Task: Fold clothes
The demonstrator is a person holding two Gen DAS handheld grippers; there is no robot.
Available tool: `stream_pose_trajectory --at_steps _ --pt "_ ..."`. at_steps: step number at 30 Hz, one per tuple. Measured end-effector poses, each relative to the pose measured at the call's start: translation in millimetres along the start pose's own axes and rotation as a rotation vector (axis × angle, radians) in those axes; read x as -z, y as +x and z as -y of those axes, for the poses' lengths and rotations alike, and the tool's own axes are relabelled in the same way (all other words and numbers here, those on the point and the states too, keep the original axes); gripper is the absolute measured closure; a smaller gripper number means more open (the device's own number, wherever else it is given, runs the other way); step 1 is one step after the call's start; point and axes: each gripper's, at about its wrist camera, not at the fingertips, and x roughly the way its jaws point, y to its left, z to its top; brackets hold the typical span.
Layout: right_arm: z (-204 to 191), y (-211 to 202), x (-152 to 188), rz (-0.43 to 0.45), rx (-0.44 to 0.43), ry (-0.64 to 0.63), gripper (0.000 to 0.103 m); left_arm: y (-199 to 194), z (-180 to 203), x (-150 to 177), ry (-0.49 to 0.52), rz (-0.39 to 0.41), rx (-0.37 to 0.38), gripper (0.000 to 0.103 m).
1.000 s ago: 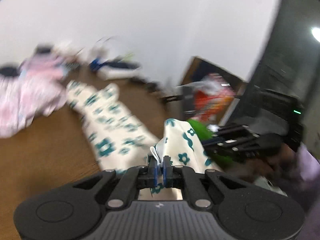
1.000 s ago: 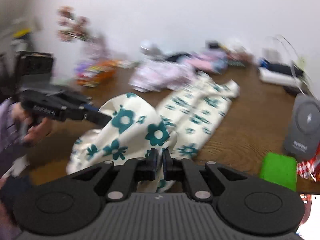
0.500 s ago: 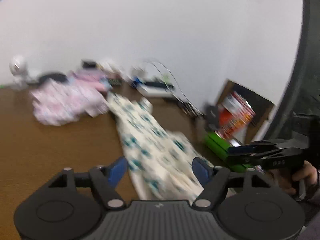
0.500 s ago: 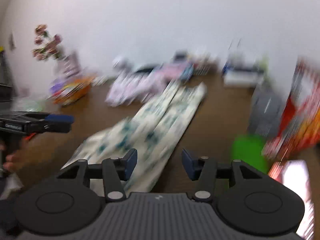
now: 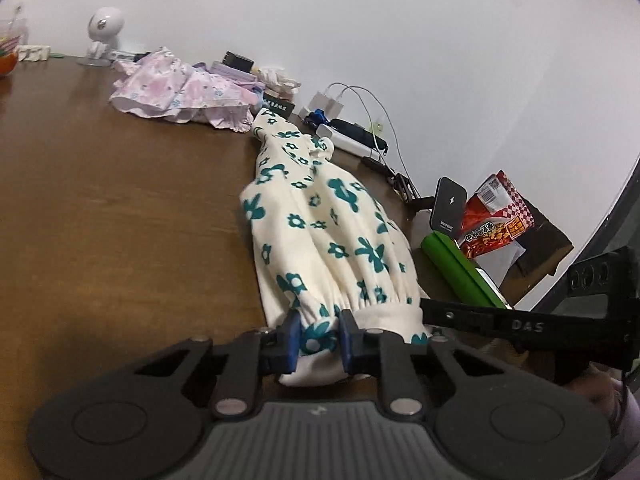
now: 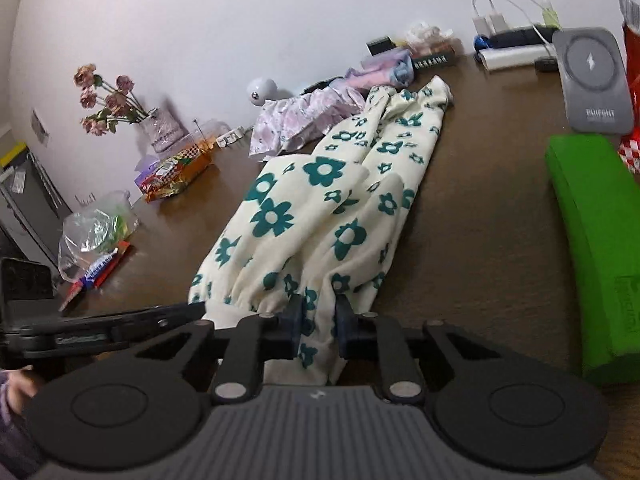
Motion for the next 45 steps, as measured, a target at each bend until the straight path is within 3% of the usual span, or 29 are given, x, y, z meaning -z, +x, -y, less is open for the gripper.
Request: stream_pose_trajectory --at_steps 5,8,10,12,15,17,19,24,29,30,33,34,37,38,39,40,42,45 --pt "-22 -24 10 -0.081 0.047 -0.087 0.093 -16 20 11 0.016 -0.046 -0.012 0.085" --pt "-32 -42 23 -0.075 0.063 -0.132 0.088 -30 31 24 0.027 -0.036 -0.010 0.080" --pt "-37 -55 23 -0.005 0.067 -0.160 0.086 -39 35 22 0.040 0.009 -0.035 0.069" --pt "-41 -68 23 0.070 0.071 -0.187 0.070 -45 42 15 0.063 0.065 -0.050 0.065" --pt "-55 -72 22 0.155 0.029 -0.253 0.070 -39 55 3 0.110 0.108 -0.054 0.065" --pt "-59 -57 22 0.137 0.026 -0.274 0.070 -26 58 -2 0.127 0.090 -0.080 0.067" --pt "-60 -42 22 0.115 0.037 -0.287 0.075 -11 54 -4 0.110 0.055 -0.103 0.081" --pt "-49 -25 21 0.079 0.061 -0.263 0.075 7 40 -3 0.072 0.017 -0.117 0.081" --pt "-44 -24 27 0.093 0.072 -0.250 0.070 2 41 0 0.092 0.054 -0.111 0.080" --pt "-46 -27 27 0.094 0.079 -0.257 0.069 -3 40 -1 0.082 0.074 -0.114 0.075" --pt "-49 -46 23 0.168 0.059 -0.254 0.066 -17 33 -5 0.040 0.144 -0.159 0.031" --pt "-49 -51 22 0.182 0.054 -0.253 0.065 -17 31 -5 0.035 0.148 -0.177 0.027" --pt "-46 -43 23 0.155 0.061 -0.249 0.064 -12 27 -8 0.032 0.116 -0.190 0.027" --pt "-46 -38 25 0.136 0.066 -0.247 0.064 -7 27 -8 0.032 0.086 -0.183 0.029" --pt "-46 -34 27 0.118 0.071 -0.245 0.064 -3 27 -8 0.030 0.062 -0.179 0.042" --pt "-46 -32 29 0.117 0.074 -0.245 0.064 -1 27 -8 0.023 0.051 -0.174 0.069" --pt "-45 -31 31 0.119 0.074 -0.245 0.064 -1 26 -8 0.006 0.049 -0.154 0.095" --pt "-42 -31 30 0.117 0.064 -0.233 0.064 -10 24 -8 -0.020 0.100 -0.095 0.097"
